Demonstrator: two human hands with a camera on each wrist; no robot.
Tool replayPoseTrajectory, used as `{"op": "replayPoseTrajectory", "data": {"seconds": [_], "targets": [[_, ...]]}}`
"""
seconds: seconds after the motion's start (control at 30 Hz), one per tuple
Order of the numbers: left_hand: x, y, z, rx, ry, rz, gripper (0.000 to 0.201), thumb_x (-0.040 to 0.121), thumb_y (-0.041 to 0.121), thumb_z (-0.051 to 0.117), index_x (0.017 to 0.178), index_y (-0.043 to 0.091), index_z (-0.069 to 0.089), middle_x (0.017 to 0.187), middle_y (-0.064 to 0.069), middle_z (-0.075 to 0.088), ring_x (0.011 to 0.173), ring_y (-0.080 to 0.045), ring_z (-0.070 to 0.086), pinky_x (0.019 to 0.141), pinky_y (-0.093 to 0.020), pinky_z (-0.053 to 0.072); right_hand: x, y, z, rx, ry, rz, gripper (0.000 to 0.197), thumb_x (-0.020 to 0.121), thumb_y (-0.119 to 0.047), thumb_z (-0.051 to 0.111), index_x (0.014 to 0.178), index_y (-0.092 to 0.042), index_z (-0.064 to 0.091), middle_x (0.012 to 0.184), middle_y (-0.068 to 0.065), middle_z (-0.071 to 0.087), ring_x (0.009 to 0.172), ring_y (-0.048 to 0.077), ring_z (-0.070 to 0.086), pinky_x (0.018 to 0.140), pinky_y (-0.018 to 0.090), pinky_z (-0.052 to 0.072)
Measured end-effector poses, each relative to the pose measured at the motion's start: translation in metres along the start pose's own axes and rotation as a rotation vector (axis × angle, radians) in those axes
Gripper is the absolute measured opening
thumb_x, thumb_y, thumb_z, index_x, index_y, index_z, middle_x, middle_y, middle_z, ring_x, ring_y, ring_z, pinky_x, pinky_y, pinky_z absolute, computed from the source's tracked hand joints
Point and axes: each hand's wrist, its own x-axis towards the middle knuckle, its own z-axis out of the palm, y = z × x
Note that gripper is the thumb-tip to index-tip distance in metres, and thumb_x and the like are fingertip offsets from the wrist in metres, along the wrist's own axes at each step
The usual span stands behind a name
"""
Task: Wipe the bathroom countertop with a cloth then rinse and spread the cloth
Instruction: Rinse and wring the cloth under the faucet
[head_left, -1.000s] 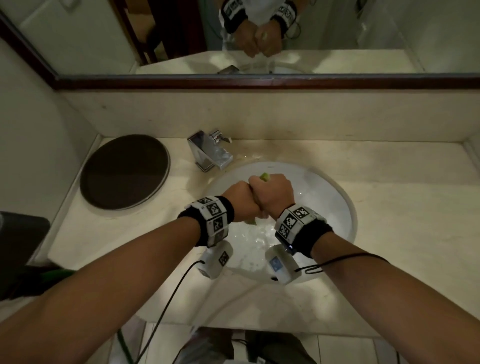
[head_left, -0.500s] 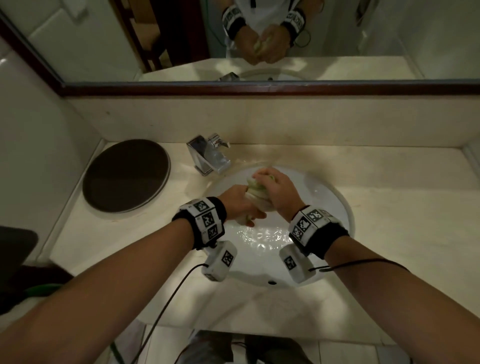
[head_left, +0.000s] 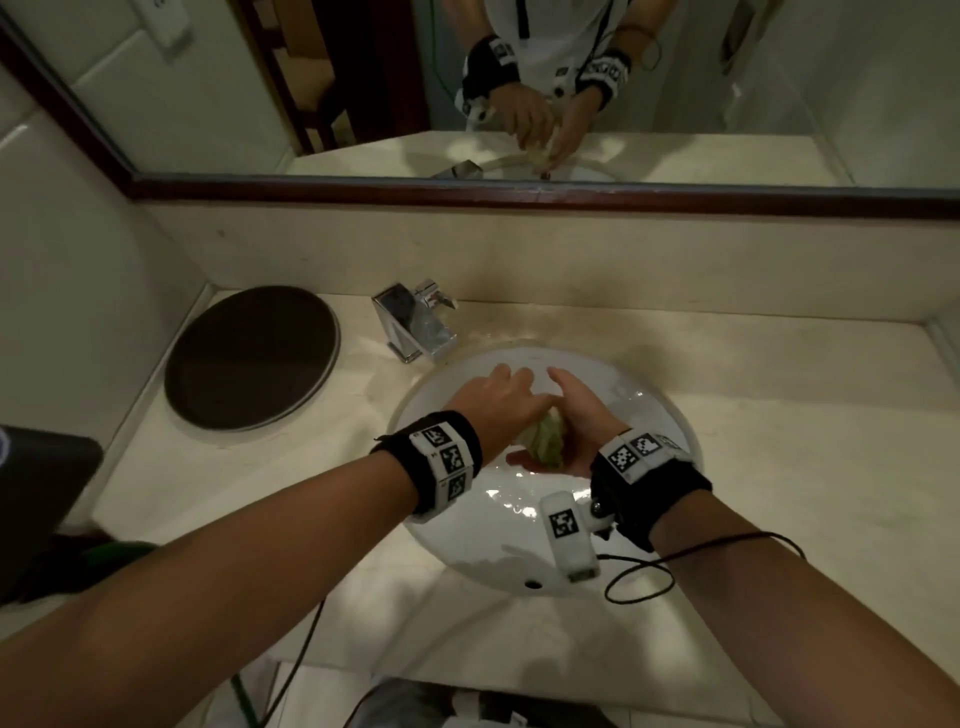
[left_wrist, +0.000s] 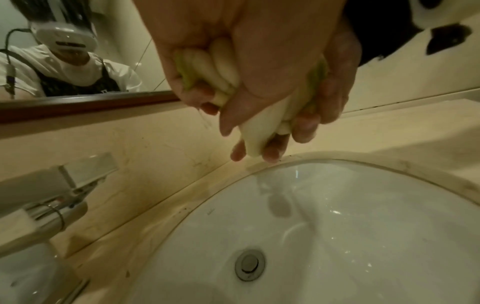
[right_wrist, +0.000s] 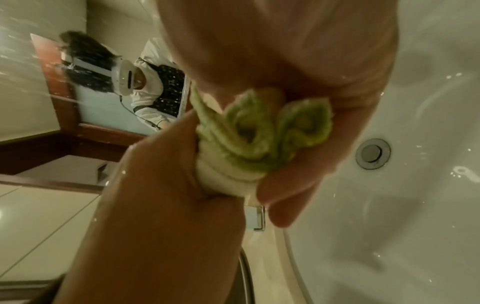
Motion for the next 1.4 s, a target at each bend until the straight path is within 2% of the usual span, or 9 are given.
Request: {"op": "replayPoseTrajectory", "data": {"seconds": [0.1,0.23,0.4,0.5,0.6,0.73,0.93,1.17,1.4], "targets": [[0.008,0.001,-0.003,0.061,0.084,0.020,0.038,0.064,0.010,0.083,0.097,0.002,0.065,0.082,-0.015,0.061,0.065,-0.029,0.056,0.048,-0.031,0.040,0.002,-0.004,0.008,0.052,0.039,-0.025,0.061,0.092,-0.059,0.043,0.120,-0.008,0.062,0.105,0.017,0.072,0.084,0.032,0.070,0.058,0.036,0.056],[0.018,0.002,-0.013,0.118,0.007,-0.088,0.035,0.088,0.025,0.063,0.114,0.002,0.059,0.098,-0.014,0.061,0.083,-0.028,0.059,0.067,-0.034,0.050,-0.002,-0.008,0.020,0.036,0.098,-0.100,0.042,0.092,-0.044,0.045,0.097,-0.007,0.064,0.071,0.009,0.067,0.055,0.022,0.062,0.041,0.022,0.045],[0.030,0.003,-0.028,0.113,-0.020,-0.206,0.027,0.097,0.015,0.047,0.120,0.003,0.049,0.111,-0.015,0.054,0.096,-0.027,0.053,0.079,-0.033,0.044,0.006,-0.023,0.033,-0.105,0.468,-0.344,0.025,0.088,-0.032,0.049,0.076,-0.013,0.061,0.060,0.005,0.055,0.051,0.019,0.050,0.049,0.026,0.038],[0.038,0.000,-0.042,-0.106,-0.045,-0.303,0.027,0.095,0.012,0.051,0.121,0.008,0.053,0.118,-0.010,0.058,0.107,-0.027,0.057,0.086,-0.034,0.045,0.004,-0.038,0.033,-0.383,0.577,-0.516,0.011,0.090,-0.018,0.055,0.085,-0.011,0.062,0.077,0.005,0.063,0.075,0.025,0.060,0.064,0.031,0.045],[0.044,-0.004,-0.051,-0.226,-0.040,-0.379,0.016,0.089,0.011,0.053,0.103,0.014,0.059,0.098,-0.003,0.064,0.084,-0.024,0.060,0.068,-0.032,0.045,0.003,-0.050,0.031,-0.691,0.645,-0.594,0.020,0.092,-0.007,0.047,0.101,-0.005,0.065,0.098,0.013,0.069,0.089,0.032,0.065,0.076,0.035,0.053],[0.048,-0.010,-0.057,-0.397,-0.057,-0.456,0.008,0.083,0.014,0.054,0.078,0.018,0.057,0.070,0.003,0.056,0.065,-0.018,0.055,0.054,-0.026,0.039,-0.007,-0.059,0.034,-0.727,0.730,-0.673,0.028,0.086,-0.022,0.049,0.060,-0.012,0.055,0.063,0.002,0.055,0.067,0.027,0.050,0.055,0.031,0.034],[0.050,-0.016,-0.067,-0.659,-0.039,-0.452,0.013,0.085,0.018,0.057,0.074,0.013,0.062,0.066,-0.001,0.058,0.061,-0.016,0.054,0.048,-0.023,0.039,-0.020,-0.070,0.035,-0.915,0.714,-0.871,0.037,0.081,-0.018,0.053,0.048,-0.013,0.040,0.049,-0.002,0.040,0.048,0.014,0.034,0.048,0.030,0.023],[0.046,-0.018,-0.062,-1.047,0.055,-0.451,0.024,0.071,0.011,0.079,0.094,0.010,0.070,0.085,-0.004,0.071,0.081,-0.018,0.066,0.075,-0.035,0.057,-0.023,-0.076,0.035,-0.964,0.608,-1.033,0.027,0.072,-0.025,0.050,0.048,-0.015,0.047,0.051,0.005,0.048,0.053,0.020,0.042,0.052,0.033,0.035],[0.032,-0.015,-0.045,-1.288,0.019,-0.432,0.018,0.067,-0.006,0.077,0.068,0.008,0.067,0.055,0.009,0.062,0.045,0.002,0.055,0.047,-0.012,0.042,-0.018,-0.058,0.031,-1.034,0.429,-1.104,0.033,0.074,-0.016,0.053,0.046,-0.023,0.037,0.046,-0.004,0.035,0.053,0.021,0.037,0.046,0.031,0.029]]}}
